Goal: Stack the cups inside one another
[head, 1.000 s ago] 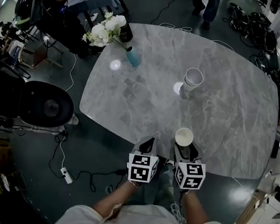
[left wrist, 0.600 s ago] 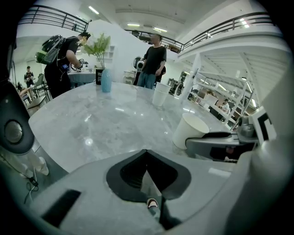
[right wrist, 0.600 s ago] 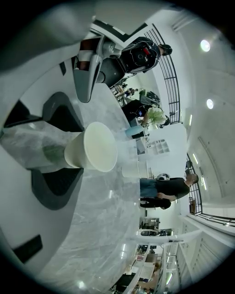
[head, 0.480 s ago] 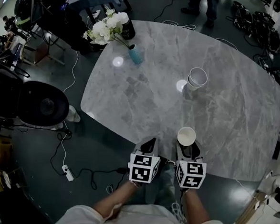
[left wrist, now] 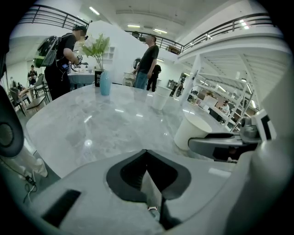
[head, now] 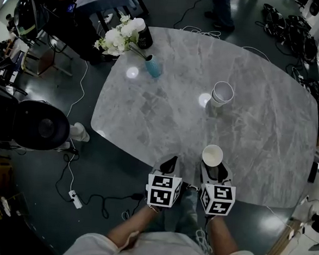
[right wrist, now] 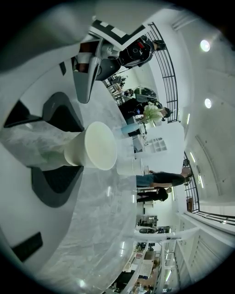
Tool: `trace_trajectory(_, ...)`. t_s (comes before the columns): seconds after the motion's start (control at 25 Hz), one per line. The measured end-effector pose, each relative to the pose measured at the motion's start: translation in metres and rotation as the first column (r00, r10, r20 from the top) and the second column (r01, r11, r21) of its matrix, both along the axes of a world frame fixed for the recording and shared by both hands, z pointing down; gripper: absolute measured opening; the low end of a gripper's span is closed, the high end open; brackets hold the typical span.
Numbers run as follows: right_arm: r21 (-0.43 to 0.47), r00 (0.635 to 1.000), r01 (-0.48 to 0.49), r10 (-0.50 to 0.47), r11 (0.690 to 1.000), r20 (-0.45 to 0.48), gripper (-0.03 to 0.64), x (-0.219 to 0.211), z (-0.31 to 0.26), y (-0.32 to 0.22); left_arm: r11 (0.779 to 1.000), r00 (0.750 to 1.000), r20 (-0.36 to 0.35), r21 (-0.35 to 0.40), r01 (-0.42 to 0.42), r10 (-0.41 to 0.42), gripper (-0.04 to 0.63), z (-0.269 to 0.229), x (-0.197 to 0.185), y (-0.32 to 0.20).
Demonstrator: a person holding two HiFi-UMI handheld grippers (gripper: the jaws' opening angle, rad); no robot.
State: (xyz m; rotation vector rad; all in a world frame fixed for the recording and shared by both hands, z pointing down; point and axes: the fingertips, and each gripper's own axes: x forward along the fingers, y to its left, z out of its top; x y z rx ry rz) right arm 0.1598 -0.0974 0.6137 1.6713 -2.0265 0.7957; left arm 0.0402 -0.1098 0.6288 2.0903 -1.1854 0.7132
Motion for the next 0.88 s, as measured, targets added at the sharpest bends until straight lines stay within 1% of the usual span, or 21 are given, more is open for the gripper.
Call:
trace_trajectory(0.56, 0.016, 1.000, -0.013, 0.013, 1.000, 0.006, 0.209, 0.007, -0.026, -0.019, 0.999, 0.999, -0.036, 0.042, 0.015, -0.013, -0.005, -0.027, 0.011, -0.026)
trace_trajectory(0.88, 0.035, 1.000, -0.006, 0.006, 0.999, 0.001, 0.209, 0.011, -0.042, -0.040, 0.997, 0.998, -0.061, 0.074, 0.027, -0.022, -0.005, -0.044, 0.020, -0.054)
